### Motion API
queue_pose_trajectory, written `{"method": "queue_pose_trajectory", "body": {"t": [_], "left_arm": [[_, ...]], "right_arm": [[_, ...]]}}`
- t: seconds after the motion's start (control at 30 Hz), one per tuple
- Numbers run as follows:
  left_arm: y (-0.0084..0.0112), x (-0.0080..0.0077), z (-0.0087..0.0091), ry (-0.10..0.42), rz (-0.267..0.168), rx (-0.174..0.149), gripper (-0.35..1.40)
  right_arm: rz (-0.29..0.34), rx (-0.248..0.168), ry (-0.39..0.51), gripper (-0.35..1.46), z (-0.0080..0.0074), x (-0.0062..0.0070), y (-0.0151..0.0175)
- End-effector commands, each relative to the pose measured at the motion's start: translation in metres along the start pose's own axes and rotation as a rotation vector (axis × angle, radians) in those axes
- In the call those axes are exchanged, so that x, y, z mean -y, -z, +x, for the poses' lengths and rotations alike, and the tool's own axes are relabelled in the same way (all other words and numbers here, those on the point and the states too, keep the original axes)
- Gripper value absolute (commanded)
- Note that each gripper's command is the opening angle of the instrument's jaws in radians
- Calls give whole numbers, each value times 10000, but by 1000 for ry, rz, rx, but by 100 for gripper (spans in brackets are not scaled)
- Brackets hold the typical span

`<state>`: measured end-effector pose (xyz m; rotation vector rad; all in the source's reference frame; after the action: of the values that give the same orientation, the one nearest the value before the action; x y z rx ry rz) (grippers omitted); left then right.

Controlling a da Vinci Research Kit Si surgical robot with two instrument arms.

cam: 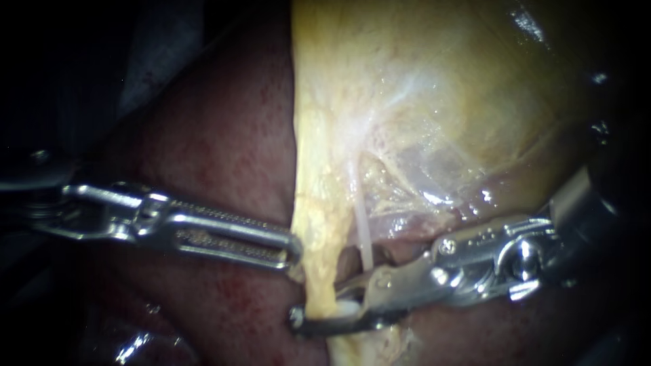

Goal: Clipping first clip left tube

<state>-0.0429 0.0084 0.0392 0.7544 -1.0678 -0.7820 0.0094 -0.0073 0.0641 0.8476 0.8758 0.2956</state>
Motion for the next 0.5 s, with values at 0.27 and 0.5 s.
{"method": "queue_pose_trajectory", "body": {"t": [0.27,0.5], "left_arm": [[0,0,0,0,0,0,-35],[-3,-1,1,-1,-2,0,-35]], "right_arm": [[3,1,4,-35,-2,3,-2],[3,2,-1,-35,-3,4,-3]]}}
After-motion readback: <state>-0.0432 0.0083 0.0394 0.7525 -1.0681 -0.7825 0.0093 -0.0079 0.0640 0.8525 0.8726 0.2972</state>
